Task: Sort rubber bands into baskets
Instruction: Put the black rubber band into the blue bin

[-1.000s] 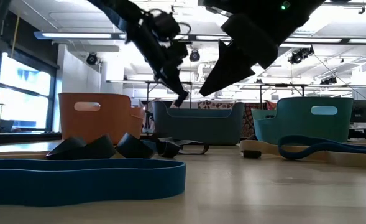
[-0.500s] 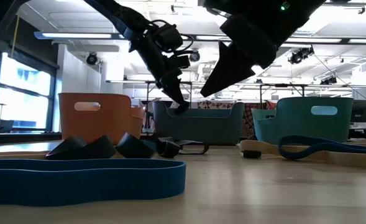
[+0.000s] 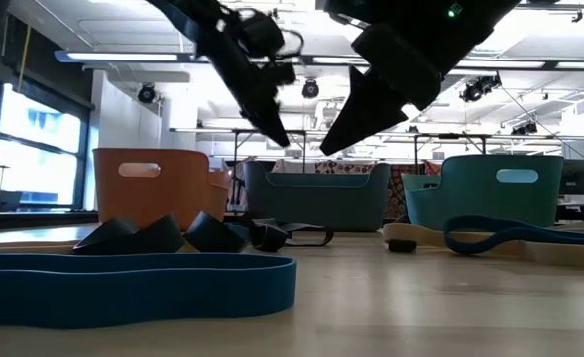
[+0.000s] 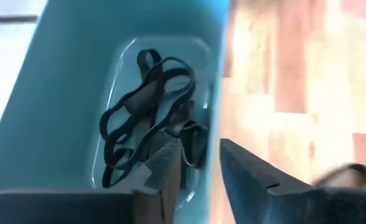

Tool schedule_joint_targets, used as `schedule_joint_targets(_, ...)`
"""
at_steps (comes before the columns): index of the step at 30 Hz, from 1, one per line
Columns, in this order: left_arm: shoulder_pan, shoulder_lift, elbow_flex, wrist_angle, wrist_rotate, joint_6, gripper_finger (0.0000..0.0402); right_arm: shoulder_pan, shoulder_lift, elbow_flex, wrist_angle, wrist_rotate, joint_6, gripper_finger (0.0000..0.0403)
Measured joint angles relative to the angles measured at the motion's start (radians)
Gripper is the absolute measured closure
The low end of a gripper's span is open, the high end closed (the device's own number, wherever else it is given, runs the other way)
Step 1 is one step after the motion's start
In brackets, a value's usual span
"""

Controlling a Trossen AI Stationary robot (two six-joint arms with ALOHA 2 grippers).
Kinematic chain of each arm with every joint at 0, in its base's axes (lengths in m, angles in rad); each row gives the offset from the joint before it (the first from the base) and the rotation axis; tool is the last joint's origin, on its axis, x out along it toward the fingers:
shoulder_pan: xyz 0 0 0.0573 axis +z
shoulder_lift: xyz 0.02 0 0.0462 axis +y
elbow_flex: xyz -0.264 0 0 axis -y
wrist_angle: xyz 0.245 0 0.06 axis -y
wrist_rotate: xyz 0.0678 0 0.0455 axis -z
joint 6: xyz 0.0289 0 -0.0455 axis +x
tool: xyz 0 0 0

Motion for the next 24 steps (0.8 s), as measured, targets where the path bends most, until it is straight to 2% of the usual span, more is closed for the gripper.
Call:
schedule_joint_targets(6, -0.072, -0.183, -0.161, -0.001, 0.001, -0.021, 0.0373, -0.037, 0.0, 0.0, 0.038, -0.006, -0.033, 0.0403)
schedule_joint_targets(8, -0.102, -0.253, -0.229, 0.002, 0.001, -0.038, 0.0393, -0.056, 0.0, 0.0, 0.079, -0.037, -0.066, 0.0403)
schedule_joint_targets(17, -0.322, -0.569, -0.473, -0.007, 0.001, -0.165, 0.04, -0.141, 0.012, 0.0, 0.244, -0.184, -0.232, 0.0403)
schedule_joint_targets(24, -0.602, -0.719, -0.57, -0.107, -0.004, -0.332, 0.0401, -0.153, 0.012, 0.0, 0.244, -0.186, -0.258, 0.0403)
